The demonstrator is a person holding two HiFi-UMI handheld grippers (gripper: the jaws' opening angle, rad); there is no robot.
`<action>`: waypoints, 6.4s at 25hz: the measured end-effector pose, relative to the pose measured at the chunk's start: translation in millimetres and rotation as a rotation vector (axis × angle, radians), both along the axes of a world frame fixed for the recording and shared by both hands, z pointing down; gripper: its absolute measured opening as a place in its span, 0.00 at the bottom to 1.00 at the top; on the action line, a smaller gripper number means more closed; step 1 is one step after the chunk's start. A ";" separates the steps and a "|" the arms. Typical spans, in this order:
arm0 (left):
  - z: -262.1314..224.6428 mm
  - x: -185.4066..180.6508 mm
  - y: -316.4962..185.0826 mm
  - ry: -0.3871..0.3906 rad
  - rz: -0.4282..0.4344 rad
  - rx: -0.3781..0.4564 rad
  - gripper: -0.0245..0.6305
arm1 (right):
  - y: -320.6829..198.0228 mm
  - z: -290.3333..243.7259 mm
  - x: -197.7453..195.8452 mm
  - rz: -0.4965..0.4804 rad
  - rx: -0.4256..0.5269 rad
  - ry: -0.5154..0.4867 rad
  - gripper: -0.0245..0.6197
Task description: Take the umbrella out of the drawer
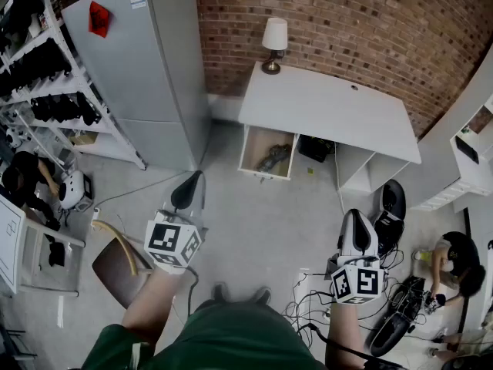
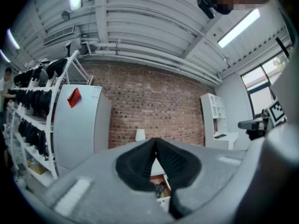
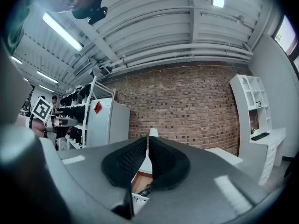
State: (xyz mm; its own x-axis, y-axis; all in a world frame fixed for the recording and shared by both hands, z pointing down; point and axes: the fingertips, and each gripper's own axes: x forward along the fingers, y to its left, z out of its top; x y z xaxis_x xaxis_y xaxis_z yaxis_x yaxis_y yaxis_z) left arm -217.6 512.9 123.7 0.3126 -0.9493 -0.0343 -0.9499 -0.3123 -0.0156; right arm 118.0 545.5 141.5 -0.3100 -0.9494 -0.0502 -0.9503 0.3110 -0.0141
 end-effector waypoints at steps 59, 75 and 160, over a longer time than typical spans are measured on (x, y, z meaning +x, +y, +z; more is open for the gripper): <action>81.4 -24.4 -296.5 0.019 0.027 -0.123 0.12 | -267.1 54.1 -10.3 0.073 -0.164 -0.023 0.06; 102.2 -0.1 -388.4 -0.021 0.030 -0.148 0.12 | -379.3 85.9 -0.9 0.028 -0.181 -0.075 0.06; 795.2 191.0 -589.9 -0.639 0.459 -1.036 0.53 | -496.3 440.7 117.1 0.161 -0.776 -0.067 0.06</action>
